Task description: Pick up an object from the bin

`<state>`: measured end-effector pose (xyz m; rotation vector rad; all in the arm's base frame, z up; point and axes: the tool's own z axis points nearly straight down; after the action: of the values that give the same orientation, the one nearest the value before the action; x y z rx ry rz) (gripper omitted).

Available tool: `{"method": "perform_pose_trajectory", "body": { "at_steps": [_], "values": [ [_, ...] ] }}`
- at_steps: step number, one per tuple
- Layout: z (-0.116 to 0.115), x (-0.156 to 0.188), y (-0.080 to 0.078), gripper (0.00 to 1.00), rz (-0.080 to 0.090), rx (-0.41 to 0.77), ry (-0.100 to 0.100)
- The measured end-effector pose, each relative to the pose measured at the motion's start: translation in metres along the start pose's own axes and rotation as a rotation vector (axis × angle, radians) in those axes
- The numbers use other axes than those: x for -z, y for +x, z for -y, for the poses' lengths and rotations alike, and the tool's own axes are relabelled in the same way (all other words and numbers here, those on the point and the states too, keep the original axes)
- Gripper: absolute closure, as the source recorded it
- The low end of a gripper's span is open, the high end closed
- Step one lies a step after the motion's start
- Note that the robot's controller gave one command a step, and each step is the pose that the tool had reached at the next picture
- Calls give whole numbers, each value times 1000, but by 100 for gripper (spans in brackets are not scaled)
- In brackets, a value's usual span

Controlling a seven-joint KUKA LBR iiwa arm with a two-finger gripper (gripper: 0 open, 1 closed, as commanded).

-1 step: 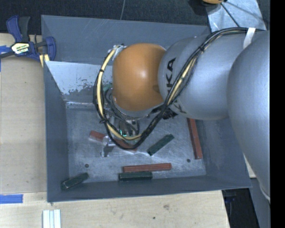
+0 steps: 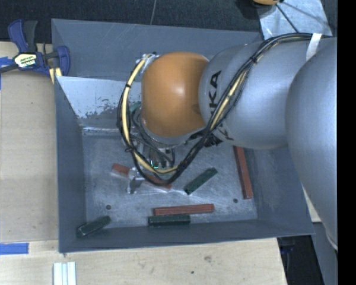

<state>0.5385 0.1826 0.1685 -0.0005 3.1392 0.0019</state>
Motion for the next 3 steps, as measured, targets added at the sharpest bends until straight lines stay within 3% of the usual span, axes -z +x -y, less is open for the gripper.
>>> {"method": "perform_pose_trajectory", "body": {
  "at_steps": [1, 2, 3],
  "values": [
    [39, -86, -56, 100, -7, -82, -5],
    [39, -87, -56, 100, -6, -82, -5],
    [45, -49, -58, 100, -2, -79, 0]
  ]
}}
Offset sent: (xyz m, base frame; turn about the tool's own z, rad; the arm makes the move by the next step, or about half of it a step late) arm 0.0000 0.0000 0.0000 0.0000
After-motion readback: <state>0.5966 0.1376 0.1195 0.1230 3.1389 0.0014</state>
